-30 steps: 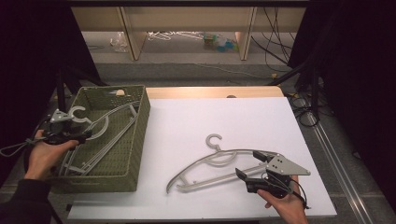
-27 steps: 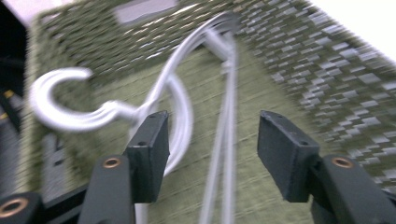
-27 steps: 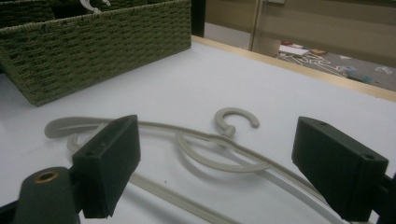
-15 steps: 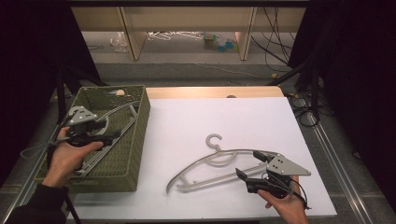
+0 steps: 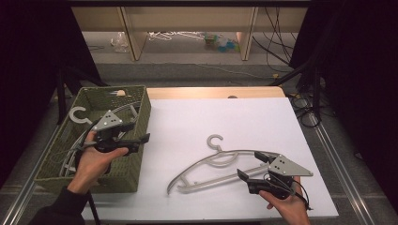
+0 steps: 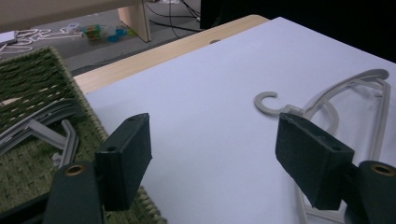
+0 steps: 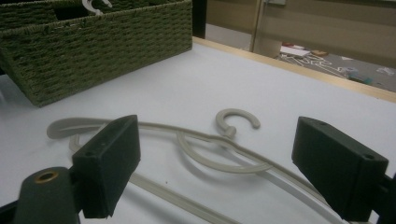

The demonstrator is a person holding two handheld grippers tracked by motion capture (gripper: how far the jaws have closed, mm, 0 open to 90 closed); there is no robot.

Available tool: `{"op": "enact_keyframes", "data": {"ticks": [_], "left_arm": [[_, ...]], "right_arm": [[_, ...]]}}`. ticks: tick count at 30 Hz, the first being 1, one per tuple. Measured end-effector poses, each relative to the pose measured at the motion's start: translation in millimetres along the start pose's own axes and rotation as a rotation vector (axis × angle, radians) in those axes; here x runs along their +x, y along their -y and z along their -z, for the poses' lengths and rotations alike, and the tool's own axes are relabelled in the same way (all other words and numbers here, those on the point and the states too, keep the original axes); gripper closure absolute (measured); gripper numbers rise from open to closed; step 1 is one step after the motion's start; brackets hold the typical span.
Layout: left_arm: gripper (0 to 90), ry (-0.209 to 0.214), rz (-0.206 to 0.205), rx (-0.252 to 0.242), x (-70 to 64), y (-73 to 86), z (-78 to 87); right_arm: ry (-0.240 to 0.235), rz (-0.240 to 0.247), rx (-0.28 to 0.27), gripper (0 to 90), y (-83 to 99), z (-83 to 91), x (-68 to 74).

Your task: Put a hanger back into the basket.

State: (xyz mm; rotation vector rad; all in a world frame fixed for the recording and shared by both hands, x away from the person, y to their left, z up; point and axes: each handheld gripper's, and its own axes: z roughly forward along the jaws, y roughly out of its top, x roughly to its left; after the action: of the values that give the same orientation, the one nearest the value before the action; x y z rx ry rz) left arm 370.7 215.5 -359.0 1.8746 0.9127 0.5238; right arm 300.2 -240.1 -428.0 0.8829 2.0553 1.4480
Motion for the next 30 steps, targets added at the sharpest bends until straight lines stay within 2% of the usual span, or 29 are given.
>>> {"op": "enact_keyframes", "data": {"ticks": [1,4,6,7,8,9,11,12,14,16,18,22,23,24,27,28,30], "left_arm": [[26.7,0.000,-0.016,0.000,-1.6,-0.8,-1.0],[26.1,0.004,-0.024,-0.006,-8.2,-1.5,-4.4],[25.8,0.006,-0.030,-0.019,-12.1,-1.5,-7.1],[25.7,0.010,-0.029,-0.023,-14.0,-1.2,-8.5],[25.5,0.016,-0.036,-0.022,-16.6,-1.0,-10.4],[25.2,0.027,-0.037,-0.022,-21.9,-0.1,-13.2],[24.8,0.033,-0.039,-0.027,-28.1,1.2,-16.3],[24.8,0.033,-0.039,-0.028,-29.3,1.5,-17.0],[24.5,0.046,-0.048,-0.035,-34.3,2.8,-21.0],[24.3,0.057,-0.040,-0.037,-39.4,4.5,-24.4],[24.2,0.066,-0.050,-0.039,-44.0,6.0,-27.3],[23.2,0.082,-0.061,-0.041,-57.7,12.0,-31.9],[23.1,0.092,-0.060,-0.040,-62.8,14.4,-33.2],[22.9,0.099,-0.058,-0.038,-64.4,15.3,-33.9],[22.4,0.122,-0.067,-0.019,-73.5,20.5,-37.7],[21.9,0.130,-0.064,-0.005,-76.9,22.7,-39.9],[21.5,0.135,-0.065,0.009,-81.6,25.7,-43.7]], "right_arm": [[-0.001,0.001,0.000,16.3,0.0,0.1,0.0],[-0.010,-0.015,0.020,16.4,-0.3,1.4,0.7],[-0.006,0.000,-0.001,16.3,-0.5,1.3,-0.9],[-0.022,-0.028,-0.007,16.3,0.1,0.1,0.2],[-0.022,-0.025,-0.004,16.3,0.0,0.4,-0.2],[-0.010,-0.002,-0.015,16.3,0.0,-0.2,-1.8],[-0.008,0.003,-0.004,16.3,-0.1,0.3,-2.1],[-0.015,-0.015,0.003,16.3,0.0,0.2,-1.0],[-0.011,0.002,-0.006,16.3,0.2,-0.8,-2.7],[-0.027,-0.025,-0.001,16.3,1.0,-1.1,-2.0],[-0.011,-0.002,-0.001,16.2,0.7,0.5,-4.3],[-0.009,0.000,-0.002,16.2,0.3,0.2,-3.9],[-0.019,-0.022,0.008,16.2,0.2,0.1,-1.8],[-0.010,0.006,-0.008,16.2,-0.1,-0.5,-2.9],[-0.008,0.003,-0.005,16.2,-0.4,-0.8,-1.9],[-0.023,-0.011,-0.008,16.2,-0.4,-1.3,-1.0],[-0.010,0.007,-0.008,16.2,-1.1,-0.1,-1.0]]}}
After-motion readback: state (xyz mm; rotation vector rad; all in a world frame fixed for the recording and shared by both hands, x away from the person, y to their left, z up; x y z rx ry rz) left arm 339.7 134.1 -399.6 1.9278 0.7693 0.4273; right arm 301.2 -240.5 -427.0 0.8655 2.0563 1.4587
